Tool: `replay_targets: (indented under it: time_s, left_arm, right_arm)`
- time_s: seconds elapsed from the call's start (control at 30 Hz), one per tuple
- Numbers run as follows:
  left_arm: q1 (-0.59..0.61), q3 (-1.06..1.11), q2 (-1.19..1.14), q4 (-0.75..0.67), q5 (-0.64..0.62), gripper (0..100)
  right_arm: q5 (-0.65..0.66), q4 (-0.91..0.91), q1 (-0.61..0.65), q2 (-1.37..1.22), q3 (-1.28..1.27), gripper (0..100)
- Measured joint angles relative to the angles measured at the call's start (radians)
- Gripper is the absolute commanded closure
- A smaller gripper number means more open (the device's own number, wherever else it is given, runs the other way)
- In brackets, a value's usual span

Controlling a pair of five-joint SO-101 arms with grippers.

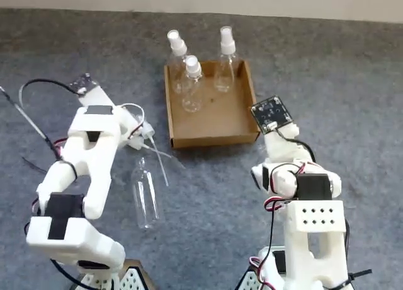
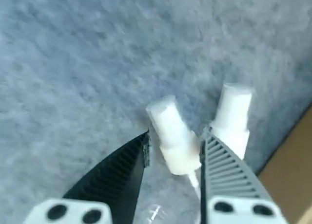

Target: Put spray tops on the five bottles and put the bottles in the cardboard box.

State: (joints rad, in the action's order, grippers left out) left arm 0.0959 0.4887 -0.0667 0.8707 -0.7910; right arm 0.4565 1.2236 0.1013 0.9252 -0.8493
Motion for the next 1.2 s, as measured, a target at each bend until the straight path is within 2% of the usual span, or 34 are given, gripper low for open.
replay_targets:
  time_s: [0.43, 0.63, 1.07, 1.2]
  left_arm:
    - [-0.011, -0.011, -0.12, -0.08, -0.005, 85]
    - [-0.014, -0.011, -0.106, -0.08, -0.005, 93]
    - [0.005, -0.009, 0.129, -0.081, 0.025, 99]
    - [0.037, -0.009, 0.273, -0.081, 0.095, 99]
  right_arm:
    - [0.0, 0.0, 0.0, 0.0, 0.0, 99.4]
    - [0.0, 0.0, 0.0, 0.0, 0.0, 99.4]
    - [0.0, -0.002, 0.0, 0.0, 0.0, 99.4]
    - [-0.003, -0.094, 0.044, 0.0, 0.0, 99.4]
